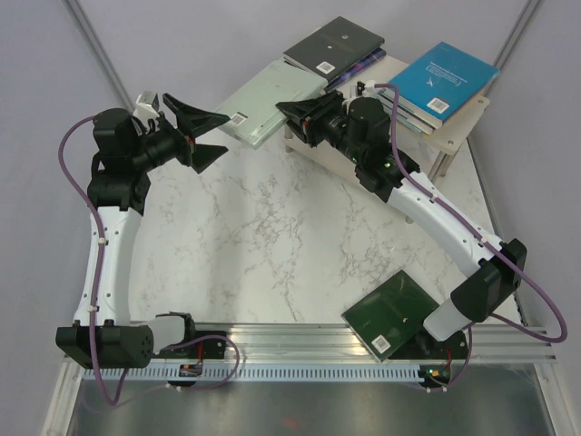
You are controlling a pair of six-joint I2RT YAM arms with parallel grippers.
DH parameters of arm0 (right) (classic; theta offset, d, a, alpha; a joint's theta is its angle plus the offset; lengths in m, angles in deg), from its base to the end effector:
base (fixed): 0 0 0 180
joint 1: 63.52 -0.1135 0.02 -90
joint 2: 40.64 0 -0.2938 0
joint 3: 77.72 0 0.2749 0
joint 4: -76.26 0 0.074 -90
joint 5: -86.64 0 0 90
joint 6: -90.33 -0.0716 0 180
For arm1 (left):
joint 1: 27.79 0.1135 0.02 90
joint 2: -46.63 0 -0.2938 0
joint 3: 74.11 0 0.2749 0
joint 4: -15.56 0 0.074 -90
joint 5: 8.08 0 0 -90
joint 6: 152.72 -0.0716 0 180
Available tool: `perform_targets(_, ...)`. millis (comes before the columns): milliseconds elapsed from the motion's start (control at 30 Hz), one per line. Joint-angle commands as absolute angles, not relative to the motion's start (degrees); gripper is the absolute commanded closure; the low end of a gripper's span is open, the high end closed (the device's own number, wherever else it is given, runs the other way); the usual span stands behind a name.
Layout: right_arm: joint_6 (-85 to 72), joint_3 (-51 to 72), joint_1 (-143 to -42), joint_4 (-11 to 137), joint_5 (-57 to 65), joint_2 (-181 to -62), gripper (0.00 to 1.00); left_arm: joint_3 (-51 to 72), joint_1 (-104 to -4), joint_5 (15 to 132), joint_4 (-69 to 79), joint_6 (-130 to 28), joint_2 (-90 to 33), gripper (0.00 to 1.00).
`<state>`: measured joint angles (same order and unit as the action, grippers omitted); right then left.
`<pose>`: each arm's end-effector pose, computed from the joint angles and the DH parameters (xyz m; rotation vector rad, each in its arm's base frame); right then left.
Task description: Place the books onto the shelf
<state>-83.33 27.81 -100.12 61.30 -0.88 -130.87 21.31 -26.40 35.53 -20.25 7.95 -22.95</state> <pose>0.3449 0.2600 0.4807 0.6958 1.6981 1.6202 0.2876 -0.0449 0.4873 -0.5515 1.8927 -1.5392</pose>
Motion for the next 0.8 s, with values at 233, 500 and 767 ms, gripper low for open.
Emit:
perform_targets(233, -93.27, 25.68, -103.25, 82.37, -0.89, -129.32, 1.00, 17.52, -27.17, 43.86, -8.50, 17.33, -22.01, 0.12)
perform_targets(500, -97.05, 26.38, -104.82, 87.29, -0.46, -132.66, 1.00, 20.06, -30.51, 50.97, -6.02, 21.39, -23.06, 0.20)
perform_targets(767, -97.14, 24.46, -105.53, 87.82, -0.98, -132.40, 1.00, 19.97, -31.39, 53.44, -6.01, 22.71, -23.33, 0.64)
